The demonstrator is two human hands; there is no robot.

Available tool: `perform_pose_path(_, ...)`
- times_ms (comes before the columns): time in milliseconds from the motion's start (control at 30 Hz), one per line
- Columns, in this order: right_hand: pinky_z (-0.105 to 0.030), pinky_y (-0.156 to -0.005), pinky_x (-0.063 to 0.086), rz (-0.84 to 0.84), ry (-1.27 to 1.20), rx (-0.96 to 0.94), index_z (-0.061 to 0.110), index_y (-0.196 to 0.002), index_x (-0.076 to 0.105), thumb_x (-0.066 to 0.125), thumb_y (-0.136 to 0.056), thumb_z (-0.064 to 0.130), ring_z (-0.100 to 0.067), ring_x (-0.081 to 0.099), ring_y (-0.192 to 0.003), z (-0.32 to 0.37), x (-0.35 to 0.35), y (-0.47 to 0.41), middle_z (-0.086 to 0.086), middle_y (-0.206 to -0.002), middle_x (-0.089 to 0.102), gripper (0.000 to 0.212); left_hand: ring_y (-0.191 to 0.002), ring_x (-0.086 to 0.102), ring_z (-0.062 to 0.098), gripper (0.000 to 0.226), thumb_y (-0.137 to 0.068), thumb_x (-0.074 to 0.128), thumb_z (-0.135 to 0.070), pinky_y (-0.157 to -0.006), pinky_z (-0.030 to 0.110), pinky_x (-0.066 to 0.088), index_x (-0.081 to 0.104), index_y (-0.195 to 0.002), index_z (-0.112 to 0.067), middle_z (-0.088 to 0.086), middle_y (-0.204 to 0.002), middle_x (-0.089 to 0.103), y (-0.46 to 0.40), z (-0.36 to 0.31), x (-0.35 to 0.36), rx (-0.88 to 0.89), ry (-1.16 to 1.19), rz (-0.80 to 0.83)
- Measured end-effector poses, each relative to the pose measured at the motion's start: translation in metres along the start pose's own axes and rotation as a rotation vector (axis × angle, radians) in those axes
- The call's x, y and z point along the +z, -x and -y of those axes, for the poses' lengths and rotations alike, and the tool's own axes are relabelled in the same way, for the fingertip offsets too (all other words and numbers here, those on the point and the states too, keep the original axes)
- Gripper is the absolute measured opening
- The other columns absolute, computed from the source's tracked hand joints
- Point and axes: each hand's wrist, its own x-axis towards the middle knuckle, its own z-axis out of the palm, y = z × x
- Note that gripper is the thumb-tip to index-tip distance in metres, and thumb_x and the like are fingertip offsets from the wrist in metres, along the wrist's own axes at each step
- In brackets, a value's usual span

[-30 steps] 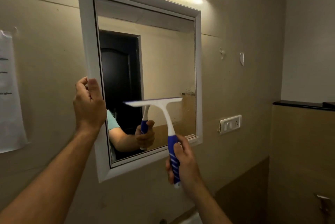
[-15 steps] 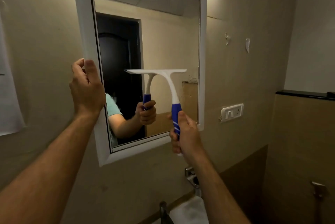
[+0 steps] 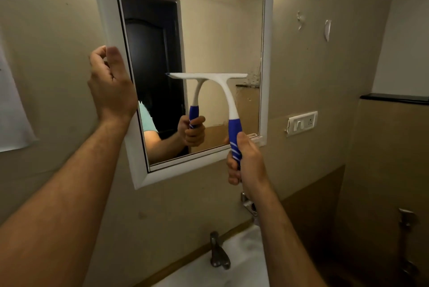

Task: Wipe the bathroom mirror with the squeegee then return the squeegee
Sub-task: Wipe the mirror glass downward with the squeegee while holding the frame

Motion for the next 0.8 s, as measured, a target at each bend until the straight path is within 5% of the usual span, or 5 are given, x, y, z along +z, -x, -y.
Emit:
perform_pose_path(167,-0.023,-0.04,0.033,-0.076,0.086,0.081,0.015,-0.093,0.058,0.038,-0.094,0.055,-0.008,0.039,-0.042,-0.038,-0.012,0.022,0.008,-0.051,0.048,0.045,-0.061,0.046,-0.023,0.042,-0.102,0.033,-0.035,-0.055,-0.003,0.031,0.052,-0.112,0.001,-0.02,-0.07,0.043,0.001,0.001,0.0,-0.004,0.0,-0.014)
perform_pose_path(333,-0.022,-0.04,0.035,-0.107,0.115,0.075,0.015,-0.093,0.058,0.042,-0.077,0.067,-0.007,0.04,-0.042,-0.034,-0.016,0.029,0.008,-0.051,0.049,0.057,-0.065,0.047,-0.022,0.044,-0.101,0.033,-0.039,-0.055,-0.005,0.027,0.052,-0.115,-0.002,-0.021,-0.074,0.046,0.002,0.003,0.0,0.006,-0.022,-0.007)
perform_pose_path(567,-0.021,-0.041,0.035,-0.079,0.116,0.03,0.018,-0.094,0.058,0.035,-0.097,0.057,-0.004,0.041,-0.042,-0.005,0.01,0.003,0.009,-0.054,0.049,0.046,-0.094,0.056,0.014,0.054,-0.099,0.032,-0.047,-0.065,-0.007,0.03,0.049,-0.126,-0.003,0.011,-0.111,0.062,0.003,0.008,-0.003,0.044,-0.073,0.003)
perform_pose_path(800,-0.017,-0.041,0.037,-0.158,0.175,0.114,0.009,-0.101,0.053,0.034,-0.099,0.049,-0.002,0.042,-0.043,-0.054,-0.006,0.034,-0.001,-0.066,0.047,0.045,-0.103,0.058,0.02,0.056,-0.098,0.032,-0.05,-0.078,0.014,0.039,0.05,-0.127,-0.006,0.012,-0.115,0.062,0.004,0.011,-0.002,0.032,-0.095,-0.016)
